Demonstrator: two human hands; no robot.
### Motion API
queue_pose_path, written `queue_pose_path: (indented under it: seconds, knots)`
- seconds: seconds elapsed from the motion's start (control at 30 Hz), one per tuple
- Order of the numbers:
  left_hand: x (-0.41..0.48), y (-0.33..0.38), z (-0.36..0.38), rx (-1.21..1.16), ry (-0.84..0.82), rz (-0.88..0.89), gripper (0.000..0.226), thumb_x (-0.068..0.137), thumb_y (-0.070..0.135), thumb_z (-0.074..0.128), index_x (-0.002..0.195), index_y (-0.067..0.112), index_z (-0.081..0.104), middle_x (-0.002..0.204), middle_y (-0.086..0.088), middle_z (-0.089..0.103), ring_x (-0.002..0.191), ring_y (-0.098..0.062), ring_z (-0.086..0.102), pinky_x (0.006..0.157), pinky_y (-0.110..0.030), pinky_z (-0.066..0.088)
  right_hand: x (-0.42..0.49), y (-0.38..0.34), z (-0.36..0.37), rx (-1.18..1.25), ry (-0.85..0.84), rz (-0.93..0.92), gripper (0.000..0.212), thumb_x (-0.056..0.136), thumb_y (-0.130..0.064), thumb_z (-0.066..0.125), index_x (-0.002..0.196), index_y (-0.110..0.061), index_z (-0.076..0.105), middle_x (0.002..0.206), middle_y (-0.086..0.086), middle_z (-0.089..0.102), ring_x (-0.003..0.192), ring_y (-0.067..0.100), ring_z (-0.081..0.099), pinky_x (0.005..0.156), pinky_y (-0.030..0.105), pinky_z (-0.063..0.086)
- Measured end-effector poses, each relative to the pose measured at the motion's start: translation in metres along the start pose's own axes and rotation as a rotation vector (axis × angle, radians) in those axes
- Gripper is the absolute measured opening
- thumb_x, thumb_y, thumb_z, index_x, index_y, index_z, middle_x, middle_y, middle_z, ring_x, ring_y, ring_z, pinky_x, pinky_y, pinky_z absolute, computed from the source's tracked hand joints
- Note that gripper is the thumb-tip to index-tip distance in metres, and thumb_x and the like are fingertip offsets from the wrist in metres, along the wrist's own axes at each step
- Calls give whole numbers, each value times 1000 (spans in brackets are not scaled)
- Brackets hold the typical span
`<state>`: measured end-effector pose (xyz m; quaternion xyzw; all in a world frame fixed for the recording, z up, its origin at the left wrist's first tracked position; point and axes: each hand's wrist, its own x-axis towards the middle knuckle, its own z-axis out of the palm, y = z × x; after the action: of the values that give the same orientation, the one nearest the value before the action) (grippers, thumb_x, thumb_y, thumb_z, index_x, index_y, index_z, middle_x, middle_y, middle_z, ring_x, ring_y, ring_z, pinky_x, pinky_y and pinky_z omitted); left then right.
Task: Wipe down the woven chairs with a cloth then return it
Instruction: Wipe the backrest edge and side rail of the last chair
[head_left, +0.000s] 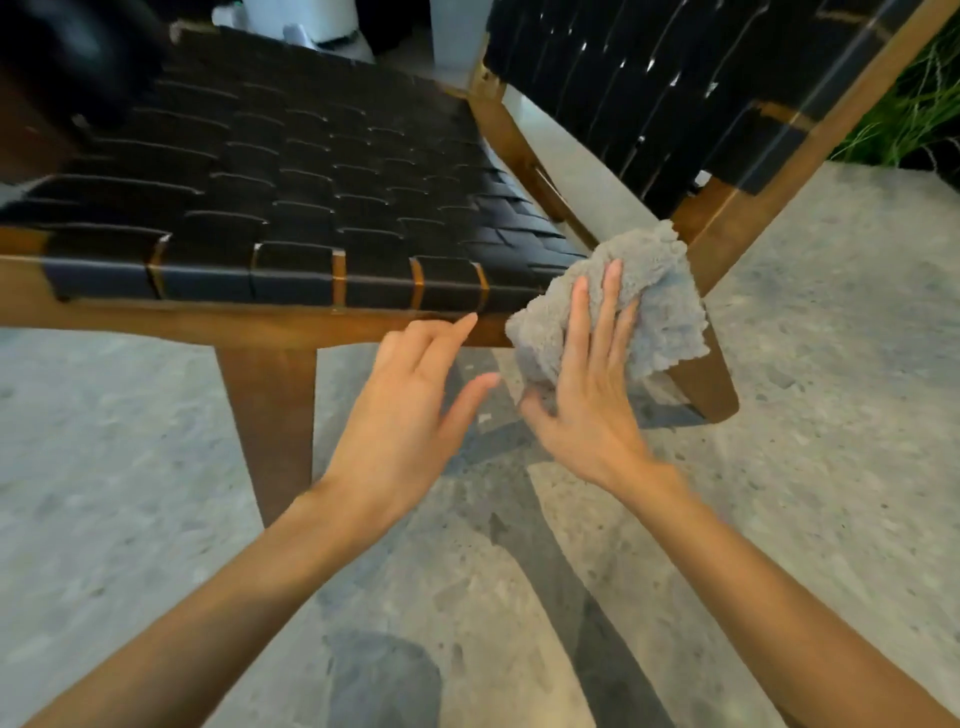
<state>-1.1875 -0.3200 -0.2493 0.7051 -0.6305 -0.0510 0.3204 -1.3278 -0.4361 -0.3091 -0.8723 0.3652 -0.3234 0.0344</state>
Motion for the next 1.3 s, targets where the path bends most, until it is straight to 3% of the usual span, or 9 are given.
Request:
queue_pose_path:
  seconds: [0.1,0.2,0.33,0.43,0.7,0.87,1.07,1.2,1.3]
  knots:
    - [6,7,9,-234,51,-99,67,78,58,47,136,26,43,127,12,57,106,2,55,91,-19,50,-4,5,-16,116,-67,-54,82,85,-21,35,152,-12,-11,156,6,-28,144,29,-25,116,34,-19]
    - [12,14,25,-314,158,-175,62,74,55,62,125,25,41,120,12,62,101,0,61,85,-24,55,-4,17,-28,50,-68,-105,71,93,-9,34,154,-17,-2,159,-3,-20,147,24,-16,117,26,-14]
    - [14,24,46,-377,279,-235,58,77,43,72,119,28,34,113,9,65,98,-2,64,83,-28,57,2,28,-46,-81,64,-164,57,96,-6,48,149,-17,31,156,11,21,136,35,27,113,25,13]
    - [15,24,51,-286,358,-219,58,81,47,67,124,22,37,111,11,67,95,-8,67,80,-38,58,8,29,-54,-28,117,-105,60,86,-6,68,139,-24,48,146,10,37,126,30,34,103,27,30]
    - [23,25,56,-330,431,-126,51,80,46,70,117,21,44,105,14,66,90,-5,67,71,-38,59,10,23,-50,62,218,-57,54,79,-7,75,128,-22,60,132,9,50,115,26,43,98,8,25]
    - [27,20,52,-322,491,-86,30,84,36,69,105,22,52,88,26,54,81,0,64,68,-34,58,12,12,-47,118,245,-46,49,77,-9,78,123,-17,64,123,12,52,113,27,47,98,9,27]
    - [15,2,32,-327,525,-49,7,88,22,66,87,20,59,83,14,60,76,-7,59,65,-22,52,17,-10,-42,186,211,-111,46,76,-13,80,120,-15,65,119,13,51,115,25,47,96,33,45]
    - [-2,-16,11,-351,618,-98,15,89,13,65,90,23,54,84,16,55,81,-3,56,68,-11,47,27,-43,-36,211,184,-188,43,76,-17,80,117,-13,67,117,13,53,114,24,49,97,25,42]
    - [-15,-31,-11,-344,698,-146,20,89,10,63,92,25,50,87,16,53,84,-5,56,72,-17,50,37,-76,-32,227,192,-262,41,76,-16,80,115,-14,68,115,12,56,111,23,51,95,21,41]
